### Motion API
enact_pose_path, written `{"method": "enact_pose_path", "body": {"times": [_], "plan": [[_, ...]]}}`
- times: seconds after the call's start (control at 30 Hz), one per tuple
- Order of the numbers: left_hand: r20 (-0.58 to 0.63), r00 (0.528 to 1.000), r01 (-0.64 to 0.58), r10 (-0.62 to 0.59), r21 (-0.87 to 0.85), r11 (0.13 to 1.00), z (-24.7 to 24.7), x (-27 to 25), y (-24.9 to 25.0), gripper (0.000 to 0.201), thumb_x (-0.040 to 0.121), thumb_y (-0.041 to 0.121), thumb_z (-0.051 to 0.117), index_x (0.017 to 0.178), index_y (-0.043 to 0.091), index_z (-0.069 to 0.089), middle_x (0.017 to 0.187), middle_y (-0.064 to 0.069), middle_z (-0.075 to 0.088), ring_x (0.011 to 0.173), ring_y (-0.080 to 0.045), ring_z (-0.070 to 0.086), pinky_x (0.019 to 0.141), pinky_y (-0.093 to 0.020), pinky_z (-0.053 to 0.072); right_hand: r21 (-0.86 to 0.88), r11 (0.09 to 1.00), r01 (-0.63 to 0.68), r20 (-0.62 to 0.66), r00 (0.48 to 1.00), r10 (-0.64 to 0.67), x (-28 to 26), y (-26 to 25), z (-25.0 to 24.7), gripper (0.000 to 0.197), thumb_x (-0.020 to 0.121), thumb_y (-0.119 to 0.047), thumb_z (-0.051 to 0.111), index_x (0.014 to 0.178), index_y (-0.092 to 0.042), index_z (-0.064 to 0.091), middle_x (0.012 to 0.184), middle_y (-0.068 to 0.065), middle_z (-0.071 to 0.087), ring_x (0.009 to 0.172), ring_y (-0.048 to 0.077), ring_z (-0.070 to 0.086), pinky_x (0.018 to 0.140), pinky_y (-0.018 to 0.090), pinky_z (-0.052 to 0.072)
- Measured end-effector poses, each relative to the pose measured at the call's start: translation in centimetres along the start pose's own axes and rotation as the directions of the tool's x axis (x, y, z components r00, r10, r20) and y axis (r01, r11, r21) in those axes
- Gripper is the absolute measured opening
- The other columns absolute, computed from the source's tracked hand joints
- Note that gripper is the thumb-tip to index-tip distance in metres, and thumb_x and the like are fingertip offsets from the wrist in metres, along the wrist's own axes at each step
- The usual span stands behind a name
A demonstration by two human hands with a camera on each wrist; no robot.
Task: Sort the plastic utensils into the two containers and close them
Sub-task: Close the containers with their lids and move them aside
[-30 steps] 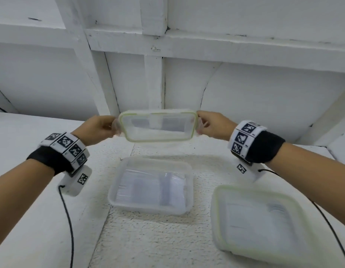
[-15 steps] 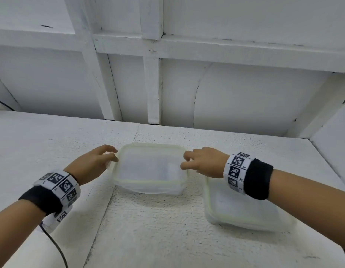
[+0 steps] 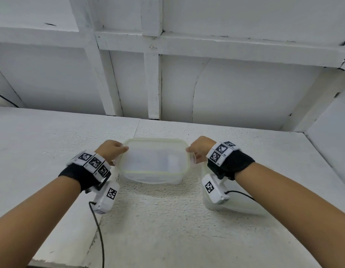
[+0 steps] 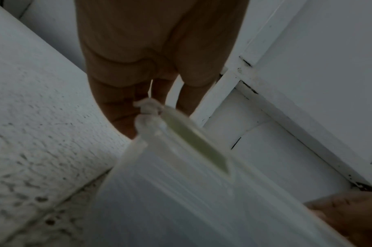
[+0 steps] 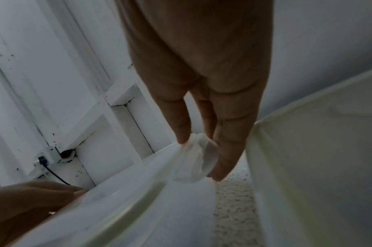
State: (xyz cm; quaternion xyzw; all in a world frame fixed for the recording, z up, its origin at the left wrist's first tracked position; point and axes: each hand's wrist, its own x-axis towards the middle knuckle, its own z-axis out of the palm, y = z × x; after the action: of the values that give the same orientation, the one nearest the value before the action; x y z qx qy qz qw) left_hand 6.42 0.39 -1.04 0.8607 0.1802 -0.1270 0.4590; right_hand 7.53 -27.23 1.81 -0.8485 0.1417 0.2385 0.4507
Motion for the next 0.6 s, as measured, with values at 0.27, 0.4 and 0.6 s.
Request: {"method": "enact_pose_path", "body": {"times": [0.27,0.4,0.6], "plan": [[-0.068,0.997,0.022,-0.033,-0.155,0.988,-0.4,0.7,-0.5,0.022,0.086,0.014,0.065,0.105,0.003,0.065,0.099,-0.013,0.062,0.09,-0.027,0.057,0.085,-0.04,0.051,0.102,0.994,-0.027,-0.001,1.0,0.027,-0.2,0.4,0.5,0.012,0.088,-0.006,0.061,0.079,0.003,0.06,0.106,0.028,0.065,0.089,0.033,0.066,0.085,0.046,0.055],[-0.08,0.997,-0.012,-0.001,-0.157,0.987,-0.5,0.4,-0.3,0.013,0.088,0.014,0.062,0.099,0.008,0.062,0.096,-0.012,0.058,0.08,-0.023,0.051,0.066,-0.03,0.045,0.106,0.994,-0.026,0.048,0.999,0.021,-0.7,0.0,0.5,0.017,0.092,-0.005,0.055,0.075,-0.003,0.054,0.084,0.018,0.061,0.091,0.032,0.06,0.093,0.048,0.05],[-0.065,0.998,-0.027,0.021,-0.103,0.994,-0.3,-0.3,0.3,0.026,0.091,0.015,0.059,0.116,0.01,0.059,0.113,-0.013,0.057,0.1,-0.029,0.054,0.084,-0.043,0.049,0.129,0.99,-0.05,0.075,0.996,0.041,-0.9,0.1,0.6,0.01,0.089,0.001,0.057,0.091,-0.007,0.051,0.085,0.014,0.056,0.082,0.033,0.062,0.084,0.053,0.052]]}}
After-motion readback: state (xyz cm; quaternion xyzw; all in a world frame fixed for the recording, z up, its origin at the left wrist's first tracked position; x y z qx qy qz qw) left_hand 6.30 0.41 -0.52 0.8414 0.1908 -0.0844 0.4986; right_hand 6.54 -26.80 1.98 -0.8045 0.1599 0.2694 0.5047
